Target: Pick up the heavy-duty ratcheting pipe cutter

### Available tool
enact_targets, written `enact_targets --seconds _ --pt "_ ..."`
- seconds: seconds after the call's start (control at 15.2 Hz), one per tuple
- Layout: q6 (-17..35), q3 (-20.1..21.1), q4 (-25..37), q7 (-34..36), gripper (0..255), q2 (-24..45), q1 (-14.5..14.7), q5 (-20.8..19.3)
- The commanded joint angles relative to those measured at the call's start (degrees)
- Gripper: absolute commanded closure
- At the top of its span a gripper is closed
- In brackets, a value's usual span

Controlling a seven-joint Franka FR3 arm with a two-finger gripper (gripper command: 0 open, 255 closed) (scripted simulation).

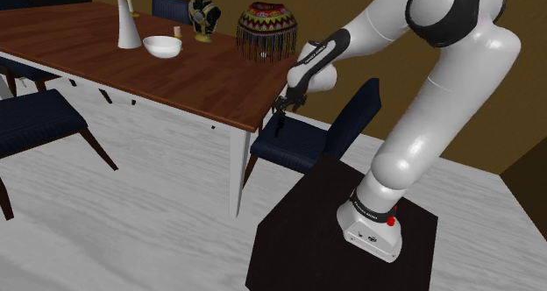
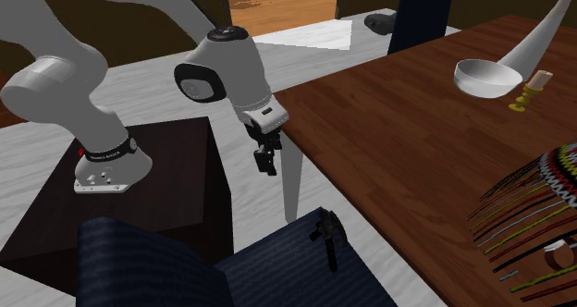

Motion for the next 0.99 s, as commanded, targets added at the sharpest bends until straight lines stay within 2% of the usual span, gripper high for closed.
enact_targets --seconds 0.0,0.2,0.46,0.79,0.92 --pt "3.41 -0.36 2.05 -2.82 0 4.33 -0.64 3.44" --pt "7.58 0.98 6.15 -7.62 0 11.14 -2.84 9.78" --pt "11.97 4.99 12.63 -12.69 0 19.71 -8.19 16.23" --pt "16.0 9.38 21.97 -15.88 0 29.86 -14.72 19.98" --pt "16.93 10.27 23.42 -16.31 0 31.8 -15.82 20.34"
